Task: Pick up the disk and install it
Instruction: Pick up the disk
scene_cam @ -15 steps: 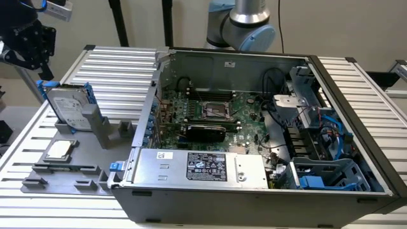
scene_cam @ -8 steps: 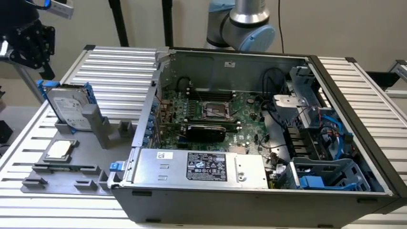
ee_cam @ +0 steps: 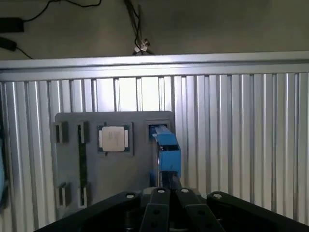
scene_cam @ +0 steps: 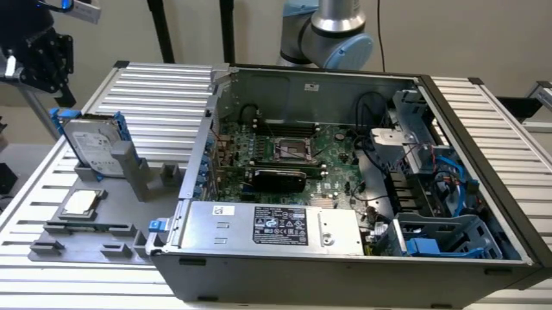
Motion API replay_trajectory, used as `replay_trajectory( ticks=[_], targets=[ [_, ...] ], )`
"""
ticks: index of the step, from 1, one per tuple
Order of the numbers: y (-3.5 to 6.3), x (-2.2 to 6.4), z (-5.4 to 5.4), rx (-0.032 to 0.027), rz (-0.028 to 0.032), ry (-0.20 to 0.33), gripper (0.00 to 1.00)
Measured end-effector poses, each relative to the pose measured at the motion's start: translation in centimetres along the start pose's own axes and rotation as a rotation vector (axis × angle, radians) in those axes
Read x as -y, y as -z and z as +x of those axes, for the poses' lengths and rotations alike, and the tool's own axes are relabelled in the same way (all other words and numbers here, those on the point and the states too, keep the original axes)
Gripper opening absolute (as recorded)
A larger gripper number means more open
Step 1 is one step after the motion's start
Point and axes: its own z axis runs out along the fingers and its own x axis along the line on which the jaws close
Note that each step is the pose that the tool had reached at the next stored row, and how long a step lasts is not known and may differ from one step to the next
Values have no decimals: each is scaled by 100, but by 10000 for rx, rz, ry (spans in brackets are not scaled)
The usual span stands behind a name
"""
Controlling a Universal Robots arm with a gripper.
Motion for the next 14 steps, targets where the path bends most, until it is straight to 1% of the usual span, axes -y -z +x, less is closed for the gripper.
replay_trajectory(
  ticks=[2,3,5,6,9,14],
  targets=[
    [-4,-11,-13,36,-3,41,0],
    [-6,-19,-26,43,-2,48,0],
    [-10,-29,-47,43,-25,47,0],
    [-12,-31,-49,43,-44,48,100],
    [-17,-34,-50,39,-96,48,100],
    [-39,-34,-50,39,-128,47,100]
  ],
)
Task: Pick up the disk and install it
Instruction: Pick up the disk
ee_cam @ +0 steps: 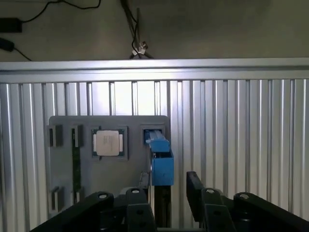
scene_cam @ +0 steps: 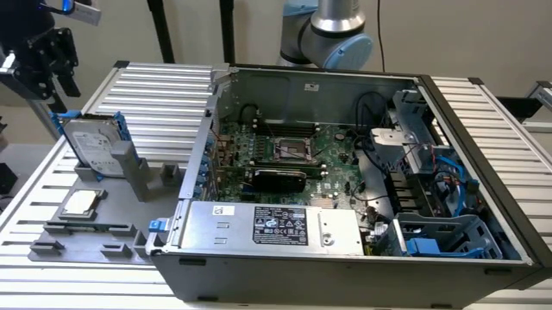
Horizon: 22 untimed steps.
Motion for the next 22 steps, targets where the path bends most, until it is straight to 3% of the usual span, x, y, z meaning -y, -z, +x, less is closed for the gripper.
replay_trajectory(
  ticks=[22],
  targets=[
    [-356,-17,32,-19,-34,-25,100]
  ],
)
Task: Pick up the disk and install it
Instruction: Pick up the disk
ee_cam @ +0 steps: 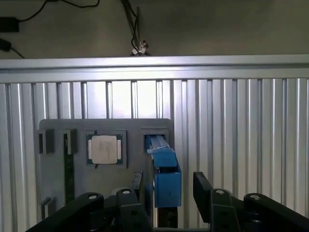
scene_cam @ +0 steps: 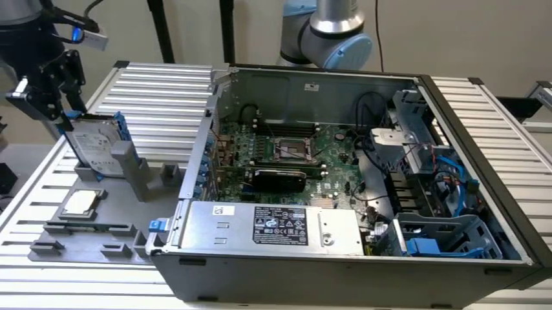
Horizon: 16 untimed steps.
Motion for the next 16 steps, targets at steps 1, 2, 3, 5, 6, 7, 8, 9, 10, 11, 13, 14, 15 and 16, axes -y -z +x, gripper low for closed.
replay_trajectory(
  ticks=[1,2,3,5,6,7,8,9,10,11,13,14,15,16],
  targets=[
    [-18,0,1,0,0,0,100],
    [-38,1,2,0,0,-1,100],
    [-55,2,3,-1,-1,0,100],
    [-92,2,6,-2,0,0,100],
    [-110,3,7,-2,-1,0,100],
    [-128,3,10,-2,-1,0,100],
    [-146,4,12,-2,-1,0,100],
    [-165,3,13,-2,0,0,100],
    [-184,3,14,-2,0,0,100],
    [-200,2,15,-2,0,0,100],
    [-236,2,17,-1,5,1,100],
    [-254,3,17,-1,15,1,100],
    [-267,3,18,-1,25,3,100],
    [-276,3,17,0,37,2,100]
  ],
)
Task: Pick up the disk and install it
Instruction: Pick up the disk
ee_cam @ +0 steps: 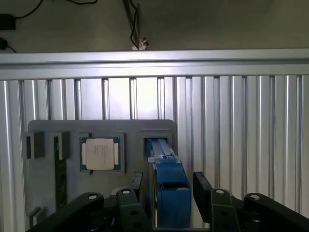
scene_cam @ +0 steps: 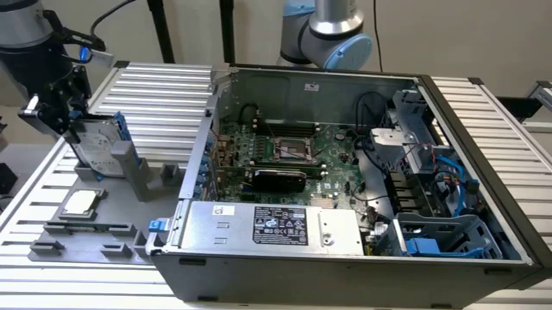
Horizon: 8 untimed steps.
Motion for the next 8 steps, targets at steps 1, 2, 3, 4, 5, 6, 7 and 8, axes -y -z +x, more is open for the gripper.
replay_trajectory(
  ticks=[1,2,3,4,5,6,7,8],
  targets=[
    [-4,-1,0,-1,10,1,100],
    [-6,-1,0,-1,16,3,100],
    [-7,-2,0,0,19,4,100],
    [-8,-3,0,0,20,5,100],
    [-8,-5,0,0,21,9,100],
    [-8,-7,0,0,20,13,100],
    [-8,-8,0,-1,20,15,100],
    [-8,-9,0,0,20,18,100]
  ],
)
